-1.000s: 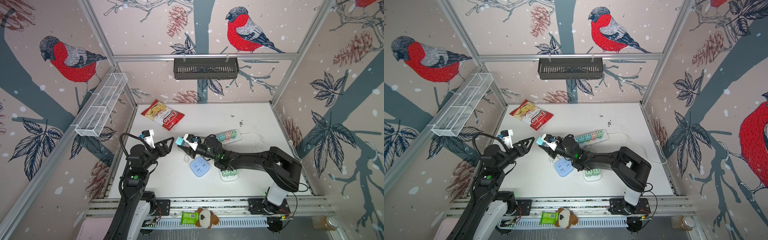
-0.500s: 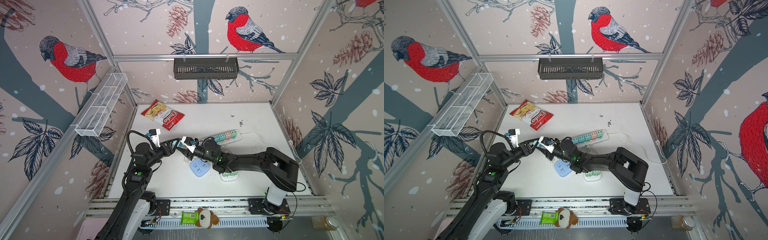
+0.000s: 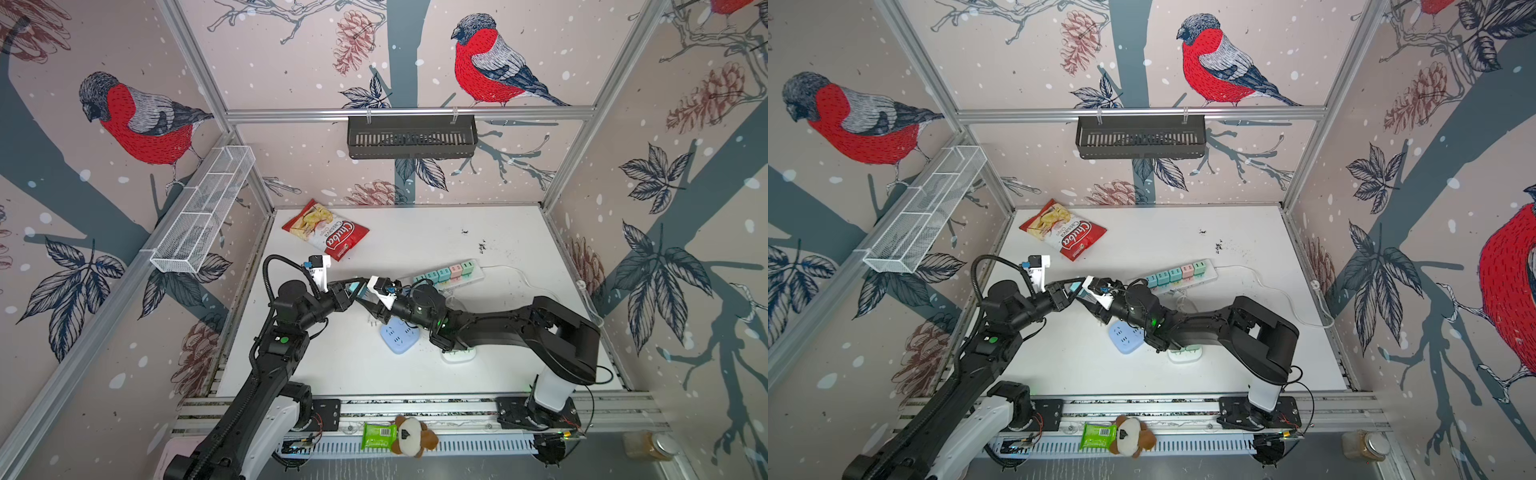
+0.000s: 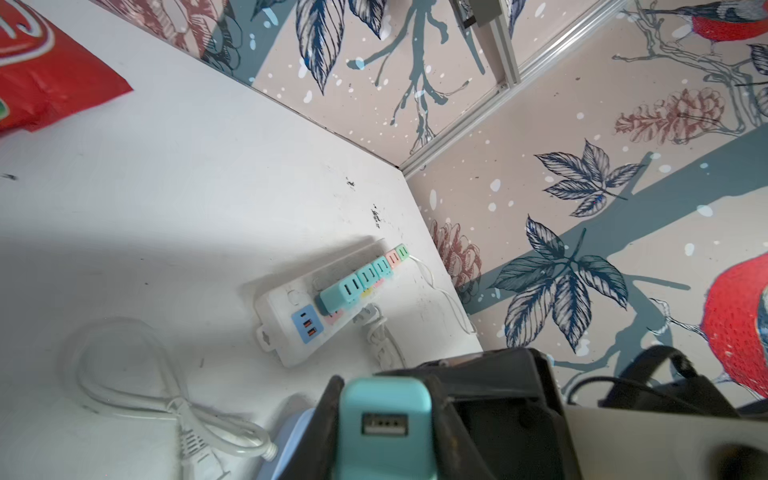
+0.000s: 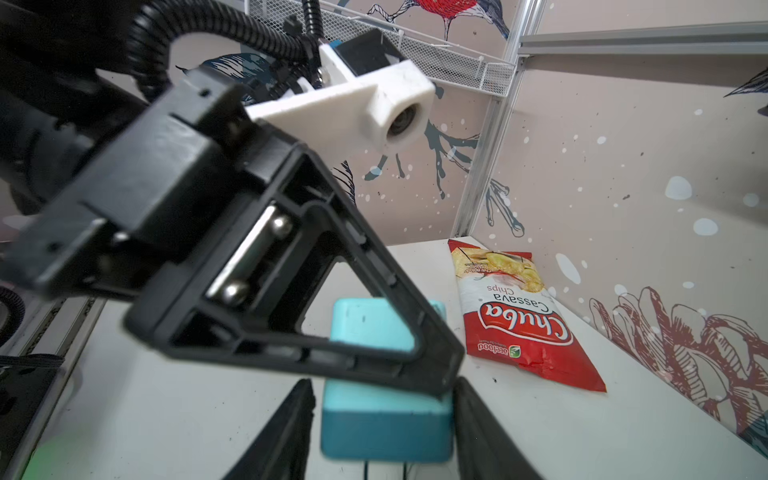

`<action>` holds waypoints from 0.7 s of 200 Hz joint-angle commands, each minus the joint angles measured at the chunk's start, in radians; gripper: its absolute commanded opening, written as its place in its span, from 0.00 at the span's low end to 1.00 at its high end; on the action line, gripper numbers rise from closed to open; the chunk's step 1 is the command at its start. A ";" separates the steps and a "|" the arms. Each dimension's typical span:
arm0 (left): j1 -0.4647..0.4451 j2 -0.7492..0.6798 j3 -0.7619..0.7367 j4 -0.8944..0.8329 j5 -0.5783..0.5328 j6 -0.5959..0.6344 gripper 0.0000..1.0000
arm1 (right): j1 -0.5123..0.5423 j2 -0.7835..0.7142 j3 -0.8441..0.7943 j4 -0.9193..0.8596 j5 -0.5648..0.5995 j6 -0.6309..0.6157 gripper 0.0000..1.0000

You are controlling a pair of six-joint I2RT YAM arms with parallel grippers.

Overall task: Insert the plug
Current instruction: 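Close the left gripper on the teal charger and open the right gripper, then carry the teal charger to the blue socket with the left gripper while the right withdraws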

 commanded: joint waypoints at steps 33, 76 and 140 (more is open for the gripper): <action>-0.010 -0.012 -0.004 0.044 -0.131 0.191 0.00 | -0.034 -0.216 -0.167 0.041 0.182 0.054 0.72; -0.230 -0.011 -0.072 0.135 -0.341 0.356 0.00 | -0.154 -0.470 -0.343 -0.034 0.248 0.124 0.73; -0.544 0.064 -0.148 0.282 -0.459 0.588 0.00 | -0.484 -0.776 -0.507 -0.214 0.246 0.260 0.79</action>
